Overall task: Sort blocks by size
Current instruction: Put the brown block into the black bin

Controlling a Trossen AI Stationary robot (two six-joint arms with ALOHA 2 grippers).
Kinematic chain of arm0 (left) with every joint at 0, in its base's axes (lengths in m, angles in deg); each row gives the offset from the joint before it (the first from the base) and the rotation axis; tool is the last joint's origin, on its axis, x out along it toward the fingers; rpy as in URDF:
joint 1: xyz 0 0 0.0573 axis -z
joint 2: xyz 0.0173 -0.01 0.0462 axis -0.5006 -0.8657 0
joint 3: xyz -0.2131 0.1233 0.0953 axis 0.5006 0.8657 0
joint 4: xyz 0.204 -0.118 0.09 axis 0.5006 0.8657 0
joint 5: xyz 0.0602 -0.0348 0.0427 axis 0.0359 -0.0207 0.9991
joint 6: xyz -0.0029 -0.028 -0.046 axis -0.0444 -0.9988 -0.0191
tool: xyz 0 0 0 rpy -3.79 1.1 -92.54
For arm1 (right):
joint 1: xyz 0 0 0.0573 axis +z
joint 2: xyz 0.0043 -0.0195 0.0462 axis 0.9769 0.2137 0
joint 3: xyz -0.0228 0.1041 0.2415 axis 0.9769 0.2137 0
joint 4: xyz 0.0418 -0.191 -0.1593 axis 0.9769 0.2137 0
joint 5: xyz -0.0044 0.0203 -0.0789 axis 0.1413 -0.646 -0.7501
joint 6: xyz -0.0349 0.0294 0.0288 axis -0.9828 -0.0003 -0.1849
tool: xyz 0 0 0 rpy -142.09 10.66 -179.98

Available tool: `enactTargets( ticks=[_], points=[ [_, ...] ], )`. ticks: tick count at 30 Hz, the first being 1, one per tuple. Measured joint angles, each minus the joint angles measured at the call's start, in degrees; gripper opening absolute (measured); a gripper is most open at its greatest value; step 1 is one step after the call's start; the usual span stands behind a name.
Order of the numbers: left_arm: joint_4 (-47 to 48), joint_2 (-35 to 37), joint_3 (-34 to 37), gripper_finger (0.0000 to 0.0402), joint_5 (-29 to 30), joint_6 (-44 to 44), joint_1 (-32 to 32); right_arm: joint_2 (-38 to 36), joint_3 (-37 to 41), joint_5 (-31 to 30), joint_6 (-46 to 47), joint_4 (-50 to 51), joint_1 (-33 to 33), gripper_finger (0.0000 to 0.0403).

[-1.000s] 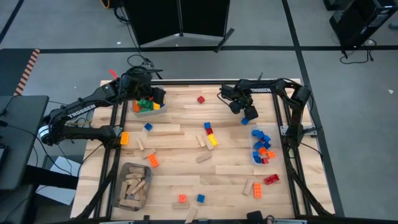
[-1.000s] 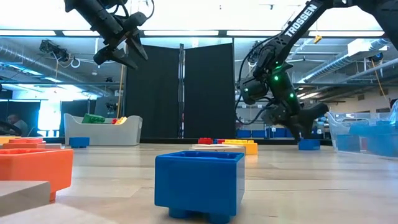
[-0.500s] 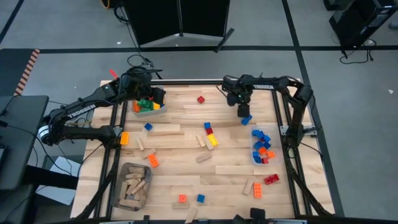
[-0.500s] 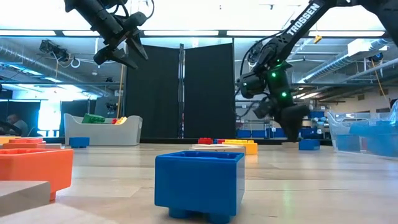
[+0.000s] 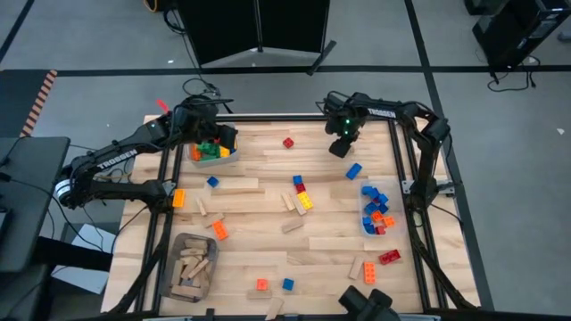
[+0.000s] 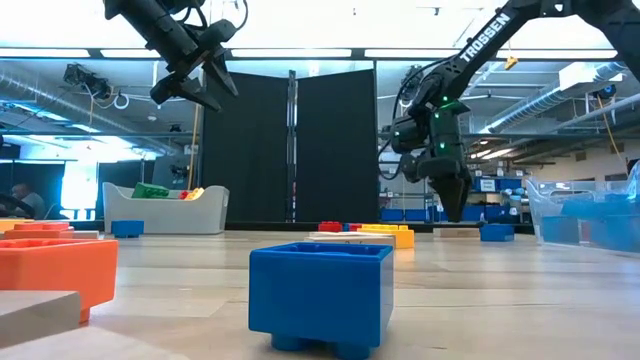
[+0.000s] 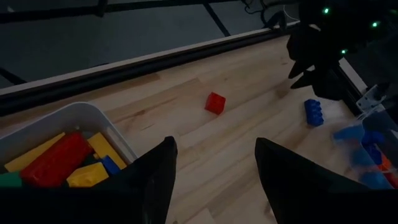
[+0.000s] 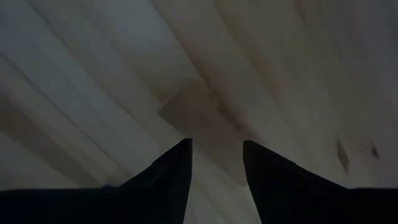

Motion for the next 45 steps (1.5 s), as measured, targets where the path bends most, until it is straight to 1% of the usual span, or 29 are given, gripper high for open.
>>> enactTargets(
  ticks=[3,6,8,12,16,21,24,28,32,35,40,43,45],
  points=[
    [0.0,0.0,0.0,0.0224,0.02,-0.17,0.0,-0.05,-1.07,0.27,-1.94,0.86,-0.5,0.0158],
    [0.0,0.0,0.0,0.0224,0.02,-0.19,-0.01,-0.07,-1.31,0.26,-6.33,1.45,-0.2,0.0158],
    [0.0,0.0,0.0,0.0224,0.02,-0.19,-0.01,-0.07,-1.31,0.21,-10.83,2.11,0.46,0.0158],
    [0.02,0.0,0.0,0.0224,0.02,-0.19,-0.01,-0.09,-1.31,0.16,-22.86,2.87,2.45,0.0158],
    [0.02,0.0,0.0,0.0224,0.02,-0.2,0.01,-0.12,-1.31,0.01,-31.24,2.47,4.58,0.0158],
    [0.02,0.0,0.0,0.0224,0.03,-0.19,-0.01,-0.2,-0.47,-4.01,-35.98,-0.57,6.39,0.0158],
    [0.04,0.0,0.0,0.0224,0.04,-0.19,-0.01,-0.2,1.49,-4.51,-38.05,-1.34,7.01,0.0158],
    [0.04,0.0,0.0,0.0224,0.04,-0.19,0.0,-0.62,4.52,-7.16,-38.53,-3.6,7.69,0.0158],
    [0.02,0.0,0.0,0.0224,0.07,-0.19,-0.01,-0.72,6.13,-10.3,-32.65,-6.94,8.12,0.0148],
    [0.02,0.0,0.0,0.0224,0.07,-0.19,-0.01,-0.66,6.09,-10.45,-30.54,-8.95,7.97,0.0119],
    [0.0,0.0,0.0,0.0224,0.09,-0.19,-0.01,-0.54,5.67,-10.72,-28.46,-9.17,8.1,0.0066],
    [-0.02,0.0,0.0,0.0224,0.08,-0.19,0.01,-0.48,5.59,-11.11,-27.41,-8.34,8.63,0.0043],
    [-0.02,0.0,0.0,0.0224,0.09,-0.19,0.01,-0.83,5.53,-11.45,-26.37,-7.76,8.89,0.0035]
  ],
)
